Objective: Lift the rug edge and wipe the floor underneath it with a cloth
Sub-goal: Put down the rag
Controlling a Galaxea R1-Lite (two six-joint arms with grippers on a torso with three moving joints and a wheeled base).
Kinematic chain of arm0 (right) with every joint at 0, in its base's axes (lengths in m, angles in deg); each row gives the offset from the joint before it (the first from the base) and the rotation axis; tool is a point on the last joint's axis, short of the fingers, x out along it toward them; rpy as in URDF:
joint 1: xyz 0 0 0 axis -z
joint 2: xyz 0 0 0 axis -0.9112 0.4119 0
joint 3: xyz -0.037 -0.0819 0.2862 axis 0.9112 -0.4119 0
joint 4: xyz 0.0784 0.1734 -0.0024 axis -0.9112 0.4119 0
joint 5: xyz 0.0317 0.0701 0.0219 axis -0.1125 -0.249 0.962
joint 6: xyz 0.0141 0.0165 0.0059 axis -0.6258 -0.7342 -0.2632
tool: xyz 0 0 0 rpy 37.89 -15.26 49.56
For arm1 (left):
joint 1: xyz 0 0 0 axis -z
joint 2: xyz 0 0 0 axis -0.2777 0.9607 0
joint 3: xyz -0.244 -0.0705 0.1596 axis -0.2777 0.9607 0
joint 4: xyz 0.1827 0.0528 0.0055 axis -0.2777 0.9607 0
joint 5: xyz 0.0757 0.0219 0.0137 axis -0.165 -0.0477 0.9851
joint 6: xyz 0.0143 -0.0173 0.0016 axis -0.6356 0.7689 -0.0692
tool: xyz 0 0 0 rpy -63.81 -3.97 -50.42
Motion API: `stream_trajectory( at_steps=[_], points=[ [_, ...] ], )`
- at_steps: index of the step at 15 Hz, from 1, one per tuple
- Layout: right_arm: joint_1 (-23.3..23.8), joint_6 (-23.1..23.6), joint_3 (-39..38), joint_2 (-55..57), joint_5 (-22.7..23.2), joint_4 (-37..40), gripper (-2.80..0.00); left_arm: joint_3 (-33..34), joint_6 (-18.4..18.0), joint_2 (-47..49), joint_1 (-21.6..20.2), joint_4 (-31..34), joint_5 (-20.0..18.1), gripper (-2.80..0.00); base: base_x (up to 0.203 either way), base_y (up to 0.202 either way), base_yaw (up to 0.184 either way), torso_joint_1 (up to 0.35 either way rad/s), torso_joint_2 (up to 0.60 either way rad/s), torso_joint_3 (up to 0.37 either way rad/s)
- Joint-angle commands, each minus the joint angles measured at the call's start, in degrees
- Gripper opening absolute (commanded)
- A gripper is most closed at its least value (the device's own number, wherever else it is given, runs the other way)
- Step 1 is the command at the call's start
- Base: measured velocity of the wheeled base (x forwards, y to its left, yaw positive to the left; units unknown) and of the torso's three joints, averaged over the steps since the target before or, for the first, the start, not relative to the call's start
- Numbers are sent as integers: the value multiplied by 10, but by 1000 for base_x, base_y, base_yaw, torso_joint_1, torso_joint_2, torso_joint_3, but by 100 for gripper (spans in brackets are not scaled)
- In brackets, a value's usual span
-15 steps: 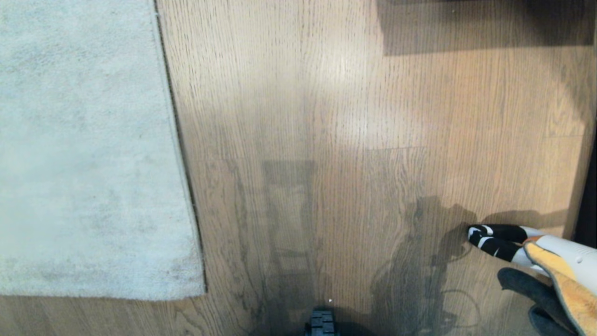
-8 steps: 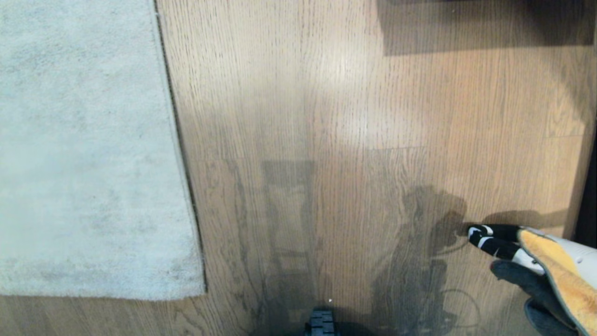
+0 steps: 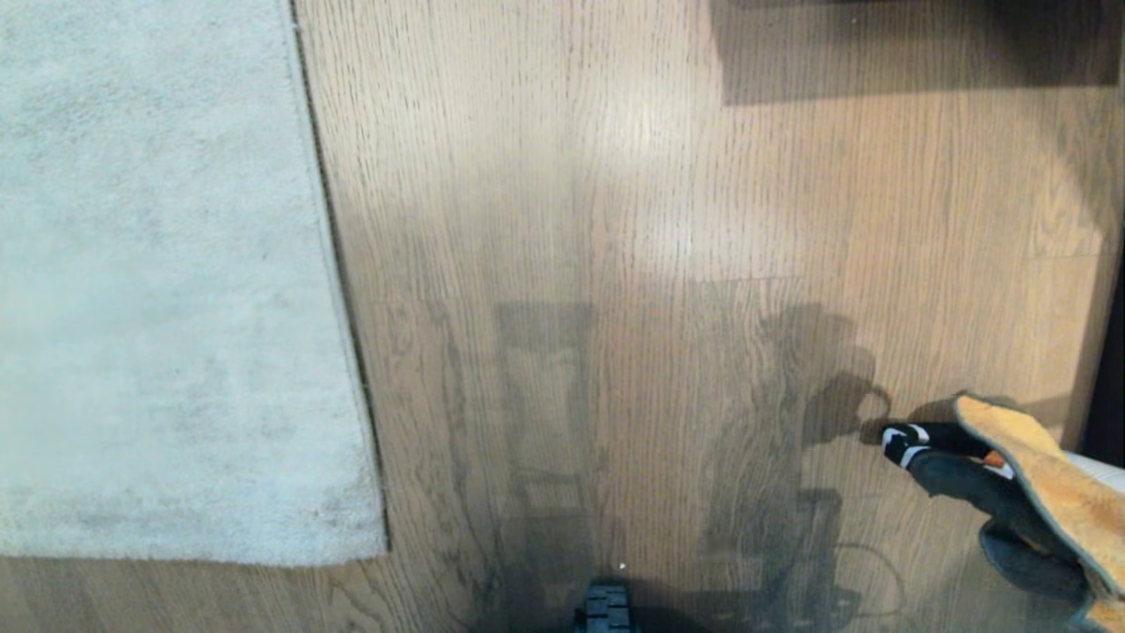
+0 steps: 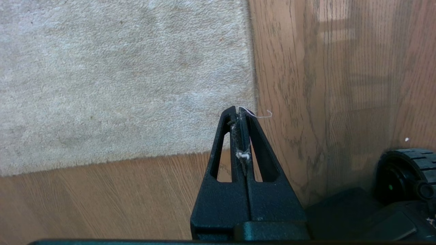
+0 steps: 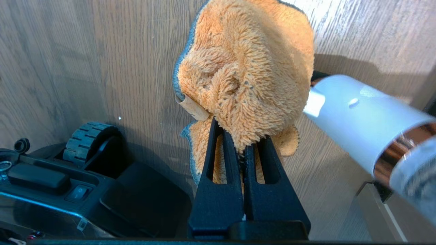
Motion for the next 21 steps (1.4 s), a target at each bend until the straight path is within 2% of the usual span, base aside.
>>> stream_trajectory(
  at_steps=[1,10,15,18,21],
  points=[
    [-6,-6,10,105,0,-44,-280,0,0,0,1,0,0,-280,0,0,0,0,0,0],
    [-13,-52,36,419,0,-383,-280,0,0,0,0,0,0,-280,0,0,0,0,0,0],
    [-11,-54,88,530,-4,-491,-280,0,0,0,0,0,0,-280,0,0,0,0,0,0],
    [-6,-52,114,596,-25,-550,-280,0,0,0,0,0,0,-280,0,0,0,0,0,0],
    [28,-40,159,643,-43,-588,-280,0,0,0,0,0,0,-280,0,0,0,0,0,0]
  ],
)
